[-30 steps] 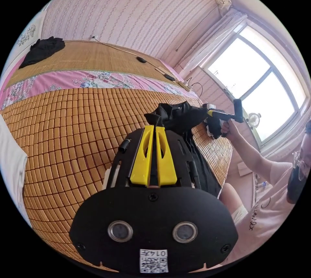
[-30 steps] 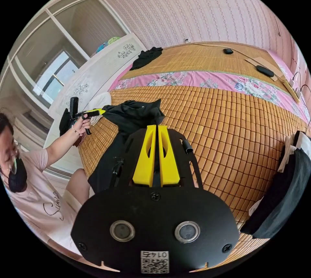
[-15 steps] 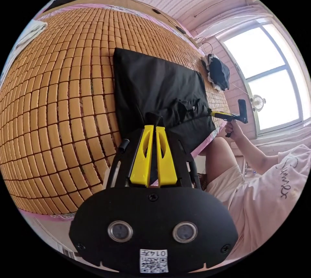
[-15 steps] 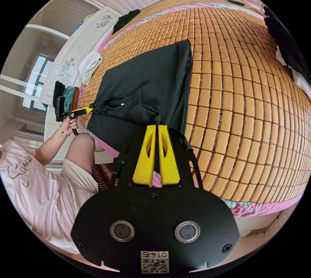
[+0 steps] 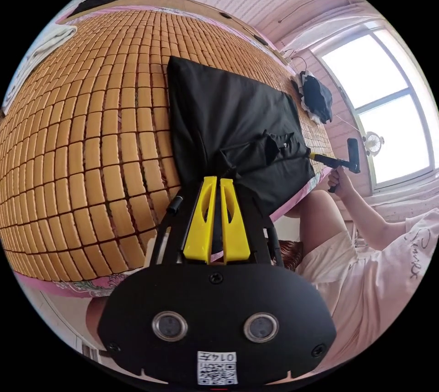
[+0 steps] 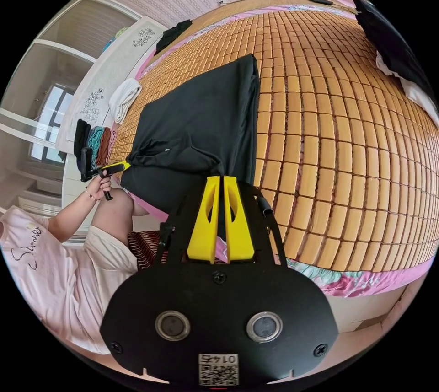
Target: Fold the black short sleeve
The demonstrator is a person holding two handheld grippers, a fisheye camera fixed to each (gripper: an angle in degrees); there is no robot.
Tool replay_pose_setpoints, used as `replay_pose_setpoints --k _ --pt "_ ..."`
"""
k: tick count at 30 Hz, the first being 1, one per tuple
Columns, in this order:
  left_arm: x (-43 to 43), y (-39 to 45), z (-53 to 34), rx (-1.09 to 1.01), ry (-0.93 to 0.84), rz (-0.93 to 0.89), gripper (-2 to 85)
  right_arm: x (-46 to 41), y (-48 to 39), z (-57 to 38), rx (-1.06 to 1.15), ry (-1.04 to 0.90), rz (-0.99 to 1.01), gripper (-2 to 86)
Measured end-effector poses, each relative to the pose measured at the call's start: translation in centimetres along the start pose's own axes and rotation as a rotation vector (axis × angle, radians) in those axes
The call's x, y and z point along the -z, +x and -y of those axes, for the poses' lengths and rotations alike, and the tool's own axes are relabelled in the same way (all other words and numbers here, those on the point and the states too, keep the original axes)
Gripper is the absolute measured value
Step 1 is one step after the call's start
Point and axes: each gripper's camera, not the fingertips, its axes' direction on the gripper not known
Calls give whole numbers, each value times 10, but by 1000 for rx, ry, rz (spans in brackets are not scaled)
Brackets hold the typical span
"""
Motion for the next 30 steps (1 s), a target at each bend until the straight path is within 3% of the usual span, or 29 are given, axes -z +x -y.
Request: replay_pose_setpoints --k 3,8,14,17,24,30 --pt "17 -7 -2 13 -17 20 42 18 -17 4 19 -3 -76 3" --pt "43 40 3 -167 37 169 34 23 -88 37 196 -3 -215 9" --pt "-44 106 45 -289 2 66 69 -48 -146 97 288 -165 -161 67" --pt "-89 107 52 -263 -82 69 80 -59 -161 105 276 -151 -255 34" --pt "-95 117 17 -313 -95 75 13 -35 -208 98 382 -149 -68 3" --pt "-108 140 -60 -395 -239 51 27 -43 -249 70 522 -385 -88 -1"
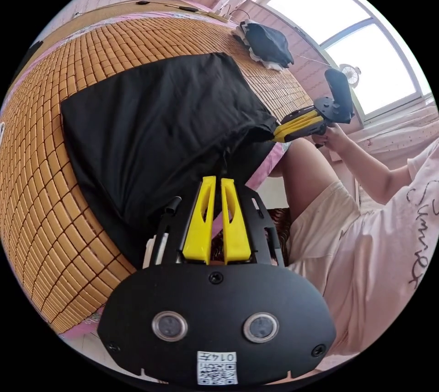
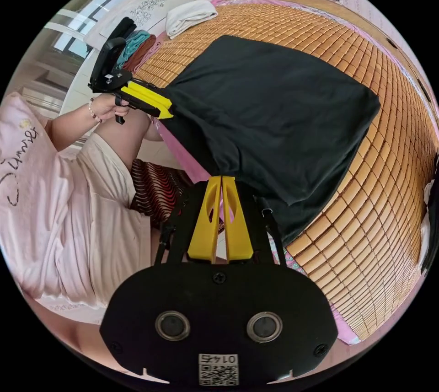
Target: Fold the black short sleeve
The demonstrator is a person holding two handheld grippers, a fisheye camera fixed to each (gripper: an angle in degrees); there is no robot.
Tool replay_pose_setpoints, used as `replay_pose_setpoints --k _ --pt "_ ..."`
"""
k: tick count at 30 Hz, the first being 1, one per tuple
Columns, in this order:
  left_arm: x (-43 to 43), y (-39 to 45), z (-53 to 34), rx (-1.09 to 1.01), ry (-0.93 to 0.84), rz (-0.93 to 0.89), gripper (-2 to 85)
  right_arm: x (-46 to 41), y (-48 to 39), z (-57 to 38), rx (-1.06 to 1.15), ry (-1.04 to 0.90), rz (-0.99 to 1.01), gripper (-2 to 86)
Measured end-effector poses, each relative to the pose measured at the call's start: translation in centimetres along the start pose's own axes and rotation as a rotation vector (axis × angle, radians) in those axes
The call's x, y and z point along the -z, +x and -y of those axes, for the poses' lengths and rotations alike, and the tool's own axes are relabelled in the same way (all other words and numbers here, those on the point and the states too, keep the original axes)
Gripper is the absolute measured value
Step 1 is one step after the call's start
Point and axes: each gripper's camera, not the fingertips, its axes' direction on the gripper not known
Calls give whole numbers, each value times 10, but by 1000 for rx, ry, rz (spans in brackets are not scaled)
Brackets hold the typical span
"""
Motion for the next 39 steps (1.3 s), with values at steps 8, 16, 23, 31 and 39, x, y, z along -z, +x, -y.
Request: replay_pose_setpoints --k 8,16,23,31,39 --pt "-6 41 -20 -16 85 75 42 39 -38 71 -16 122 -100 -3" --pt "-90 83 14 -133 2 271 23 12 -77 160 45 -180 -259 -5" --pt "-109 101 -11 -209 82 340 -9 65 -81 236 155 -265 -193 -8" --pt "-120 83 -24 -164 116 224 -10 40 -49 371 75 -247 -460 -5" --pt "-131 77 -35 -152 137 188 -10 51 -30 430 108 -343 -455 -5"
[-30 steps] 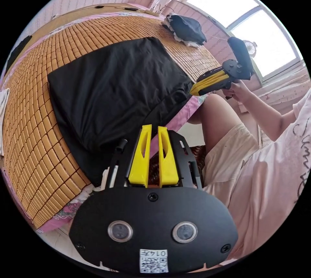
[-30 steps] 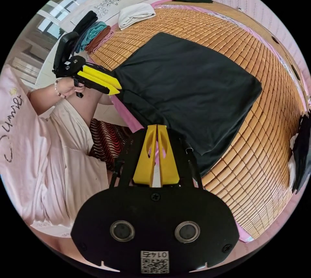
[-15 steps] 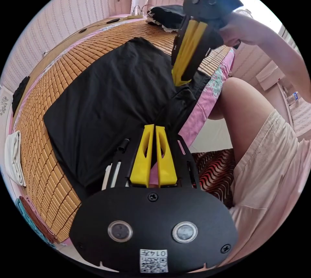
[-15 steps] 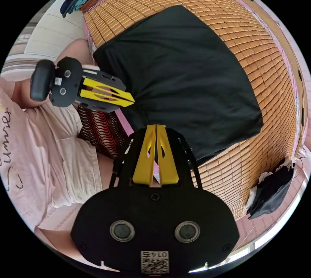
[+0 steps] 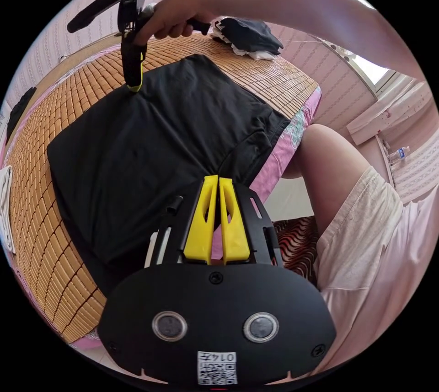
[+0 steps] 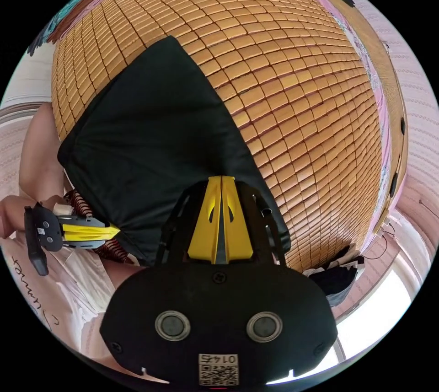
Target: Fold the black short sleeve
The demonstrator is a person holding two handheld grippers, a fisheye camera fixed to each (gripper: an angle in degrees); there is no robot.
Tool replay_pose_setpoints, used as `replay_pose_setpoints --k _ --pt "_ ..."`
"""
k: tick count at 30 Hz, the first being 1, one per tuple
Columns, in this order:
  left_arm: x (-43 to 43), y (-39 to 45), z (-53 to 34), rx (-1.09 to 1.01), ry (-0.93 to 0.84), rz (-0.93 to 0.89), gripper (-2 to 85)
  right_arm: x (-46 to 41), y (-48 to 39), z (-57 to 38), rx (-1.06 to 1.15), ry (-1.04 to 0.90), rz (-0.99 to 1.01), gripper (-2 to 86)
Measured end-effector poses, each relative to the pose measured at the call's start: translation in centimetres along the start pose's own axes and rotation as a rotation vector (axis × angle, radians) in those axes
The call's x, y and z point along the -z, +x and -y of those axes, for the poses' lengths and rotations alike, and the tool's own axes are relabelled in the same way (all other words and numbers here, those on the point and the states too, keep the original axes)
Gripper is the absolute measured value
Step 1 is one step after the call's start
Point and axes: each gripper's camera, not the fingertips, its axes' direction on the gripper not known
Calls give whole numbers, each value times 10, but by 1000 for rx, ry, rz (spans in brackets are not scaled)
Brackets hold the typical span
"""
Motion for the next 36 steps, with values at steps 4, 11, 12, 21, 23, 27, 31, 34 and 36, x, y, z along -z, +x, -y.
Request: replay_pose_setpoints --k 4,11,12,21,23,27,31,34,36 --pt "-4 0 -5 -4 -2 -14 -10 -25 17 18 27 -145 71 -5" --pt "-10 -2 -15 6 21 -32 -7 -55 34 4 -26 -25 92 -5" --pt "-10 -3 -17 7 29 -41 -4 -61 39 -5 -37 -4 117 -5" --pt "8 18 -29 -79 244 -144 57 -131 53 -250 -453 318 296 11" --pt "5 27 -23 -92 265 -139 79 -167 41 -301 -538 251 315 28" --pt "-16 54 2 -189 229 -193 123 -245 14 -385 -682 143 377 67" --pt "-32 86 31 -286 235 -124 135 -299 10 -423 -708 228 522 82" --pt "-52 101 57 -307 187 -58 169 -332 9 -437 -728 251 561 40" --pt "-66 108 72 -325 146 -63 178 -347 7 -447 -728 269 551 21"
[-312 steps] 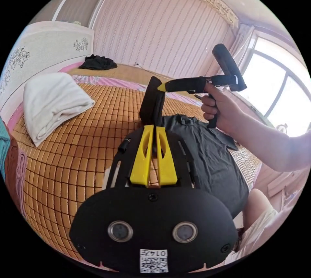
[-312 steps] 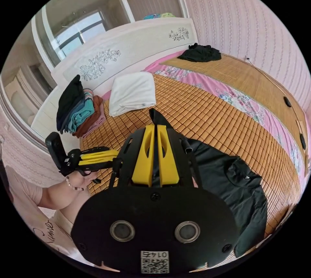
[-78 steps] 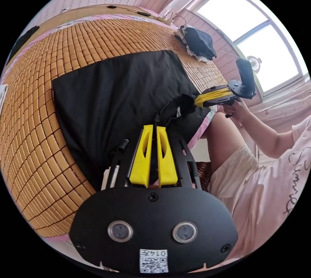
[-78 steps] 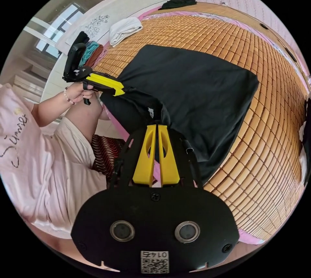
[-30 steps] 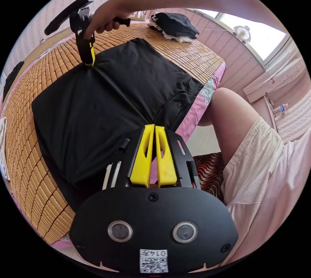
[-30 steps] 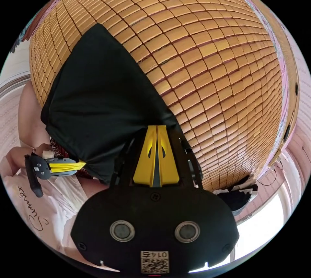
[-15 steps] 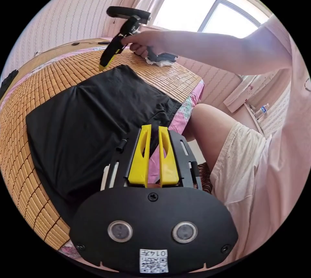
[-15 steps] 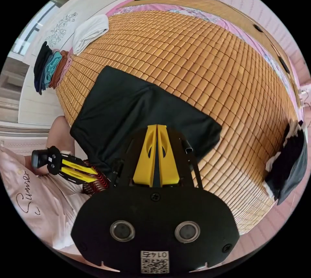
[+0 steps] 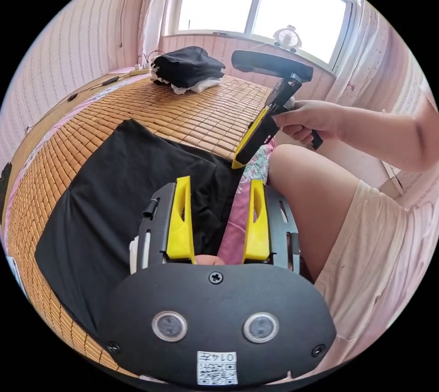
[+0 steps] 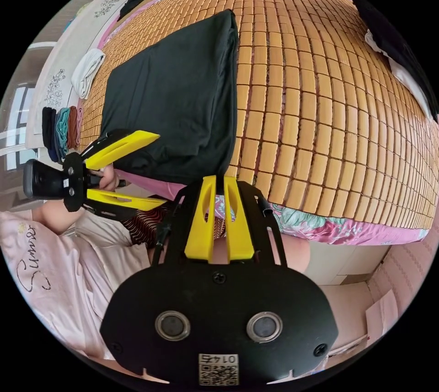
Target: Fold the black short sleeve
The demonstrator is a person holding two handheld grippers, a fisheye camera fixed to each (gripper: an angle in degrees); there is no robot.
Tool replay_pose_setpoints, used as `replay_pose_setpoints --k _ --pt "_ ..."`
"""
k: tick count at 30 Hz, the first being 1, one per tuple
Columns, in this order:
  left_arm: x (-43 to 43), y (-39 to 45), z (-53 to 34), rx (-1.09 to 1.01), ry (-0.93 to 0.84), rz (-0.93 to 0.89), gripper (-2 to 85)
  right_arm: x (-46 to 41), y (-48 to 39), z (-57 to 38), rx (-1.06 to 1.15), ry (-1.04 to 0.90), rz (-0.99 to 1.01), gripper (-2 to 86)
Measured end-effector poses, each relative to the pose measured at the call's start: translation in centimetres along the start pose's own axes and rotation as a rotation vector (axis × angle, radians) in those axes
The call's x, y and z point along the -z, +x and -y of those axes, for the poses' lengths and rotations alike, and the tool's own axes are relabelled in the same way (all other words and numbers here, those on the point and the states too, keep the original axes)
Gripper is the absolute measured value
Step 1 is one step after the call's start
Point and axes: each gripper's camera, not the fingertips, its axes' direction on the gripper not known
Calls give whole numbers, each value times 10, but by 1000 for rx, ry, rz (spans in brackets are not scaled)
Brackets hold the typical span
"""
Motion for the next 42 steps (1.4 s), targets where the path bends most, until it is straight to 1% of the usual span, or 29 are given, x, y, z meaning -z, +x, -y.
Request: replay_pose_setpoints --k 2,4,5,7,9,11,12,13,14,15,16,17,18,19,20,22,25,27,29,30,31,33,35,37,39,42 --pt "-14 0 12 5 -24 -5 182 -6 14 -10 10 31 41 12" --pt "-30 1 25 22 -46 0 189 -8 38 -28 12 108 174 9" --pt "-34 2 28 19 -57 -4 191 -9 45 -33 8 128 207 8" --pt "-47 11 40 -11 -139 -36 202 -11 70 -53 -10 224 304 8" --pt "-49 19 47 -16 -189 -35 203 -17 83 -66 -4 265 376 8" --pt "-46 25 49 -9 -211 -37 184 -29 90 -77 25 271 448 8" --pt "-42 27 50 7 -226 -22 152 -38 92 -85 48 262 488 8" --pt "-36 28 48 24 -240 -5 108 -44 94 -94 56 268 507 9" --pt "-32 28 47 38 -246 6 82 -47 96 -99 54 274 505 10" --pt "-21 27 44 62 -247 2 30 -51 103 -110 9 297 478 11" --pt "-10 27 40 75 -235 -65 23 -54 113 -123 -40 342 440 13" --pt "-5 26 37 89 -229 -93 20 -56 119 -129 -69 367 419 14" --pt "9 27 31 110 -203 -125 15 -62 134 -140 -148 407 385 19" --pt "23 29 25 116 -177 -126 11 -71 150 -147 -197 418 393 31" --pt "30 31 22 117 -169 -119 10 -76 158 -150 -214 418 414 40" --pt "54 36 12 128 -142 -86 8 -97 181 -156 -255 434 538 109" --pt "78 37 3 173 -94 -61 6 -129 196 -153 -320 413 658 158" --pt "88 34 1 209 -72 -57 5 -149 201 -149 -386 403 690 178" --pt "96 30 -1 236 -53 -52 4 -170 204 -143 -421 388 766 184" --pt "101 28 -1 249 -44 -48 4 -183 205 -140 -450 374 797 181" --pt "107 25 -1 255 -37 -46 3 -193 207 -137 -462 397 859 173" --pt "114 23 -2 257 -36 -44 3 -200 212 -135 -487 445 917 145" --pt "121 21 -2 246 -43 -47 3 -197 218 -134 -506 505 886 119" --pt "130 22 -3 220 -44 -46 3 -189 227 -134 -549 593 834 72" --pt "136 23 -5 195 -41 -46 3 -184 234 -135 -570 633 844 44" --pt "140 25 -3 162 -31 -37 3 -162 242 -141 -532 698 827 29"
